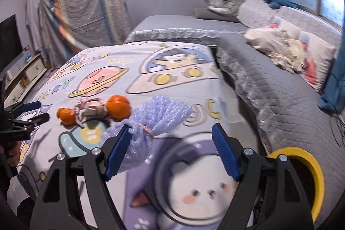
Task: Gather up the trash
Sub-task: 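Move both open grippers from the bin back over the bed, then grasp the pink cloth and orange peel with the left gripper while the right gripper grasps a purple foam net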
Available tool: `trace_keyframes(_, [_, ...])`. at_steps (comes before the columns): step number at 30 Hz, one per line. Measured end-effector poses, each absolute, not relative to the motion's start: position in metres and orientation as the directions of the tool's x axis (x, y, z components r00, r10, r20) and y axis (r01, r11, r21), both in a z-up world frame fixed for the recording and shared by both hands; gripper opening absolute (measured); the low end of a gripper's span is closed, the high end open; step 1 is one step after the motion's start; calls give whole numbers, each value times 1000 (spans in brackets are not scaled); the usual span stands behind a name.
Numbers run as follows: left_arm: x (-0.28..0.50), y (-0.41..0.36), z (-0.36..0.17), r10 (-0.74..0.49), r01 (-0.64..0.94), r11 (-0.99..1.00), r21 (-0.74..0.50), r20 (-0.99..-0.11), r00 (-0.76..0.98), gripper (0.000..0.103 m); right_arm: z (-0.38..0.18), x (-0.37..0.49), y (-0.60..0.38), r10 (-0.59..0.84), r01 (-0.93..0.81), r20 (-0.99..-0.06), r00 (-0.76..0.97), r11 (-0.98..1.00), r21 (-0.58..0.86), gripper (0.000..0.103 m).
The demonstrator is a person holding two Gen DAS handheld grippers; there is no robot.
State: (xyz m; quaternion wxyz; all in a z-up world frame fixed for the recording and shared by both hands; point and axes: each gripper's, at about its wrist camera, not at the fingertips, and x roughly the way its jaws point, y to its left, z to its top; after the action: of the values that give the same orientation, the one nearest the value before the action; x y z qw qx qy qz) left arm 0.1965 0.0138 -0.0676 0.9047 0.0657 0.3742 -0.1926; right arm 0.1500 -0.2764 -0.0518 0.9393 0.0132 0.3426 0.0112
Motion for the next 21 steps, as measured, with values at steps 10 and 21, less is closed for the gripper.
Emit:
trace_keyframes(10, [203,6,-77,-324,432,901,-41,-726,607,83,-73,186,-230,115,-169,-685,719,986,-13,72])
trace_keyframes(21, [211,-7,-82,-337,483,876,-16,-735,589,83,-101,213,-217,139,-235,-749,647,972,-23,66])
